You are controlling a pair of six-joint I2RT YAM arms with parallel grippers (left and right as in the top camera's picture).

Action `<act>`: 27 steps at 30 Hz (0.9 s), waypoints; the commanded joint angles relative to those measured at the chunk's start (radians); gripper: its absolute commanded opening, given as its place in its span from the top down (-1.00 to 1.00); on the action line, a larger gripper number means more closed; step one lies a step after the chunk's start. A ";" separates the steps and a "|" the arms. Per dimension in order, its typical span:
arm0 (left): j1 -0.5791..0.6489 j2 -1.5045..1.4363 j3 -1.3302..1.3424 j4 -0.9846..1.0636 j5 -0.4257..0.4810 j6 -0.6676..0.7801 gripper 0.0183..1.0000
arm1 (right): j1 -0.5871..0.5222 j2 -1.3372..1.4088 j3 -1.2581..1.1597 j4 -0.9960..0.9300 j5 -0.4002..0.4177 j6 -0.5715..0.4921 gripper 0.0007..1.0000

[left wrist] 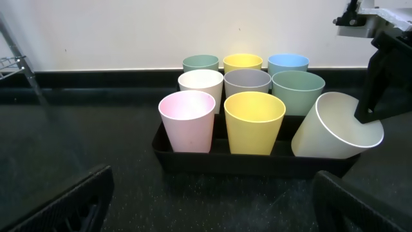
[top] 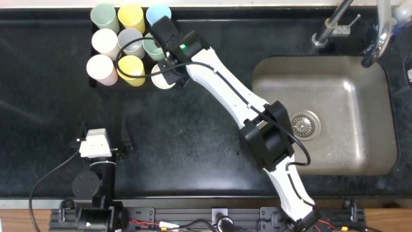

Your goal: Store Cups

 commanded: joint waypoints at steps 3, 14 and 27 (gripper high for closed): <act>0.005 -0.010 -0.003 -0.001 0.010 0.012 -1.00 | -0.001 0.006 0.023 0.003 0.004 -0.028 0.92; 0.005 -0.010 -0.003 -0.001 0.010 0.012 -1.00 | -0.001 0.006 0.023 0.013 0.004 -0.028 -0.45; 0.005 -0.010 -0.003 -0.001 0.010 0.012 -1.00 | -0.017 -0.060 0.050 0.108 0.004 -0.027 -1.00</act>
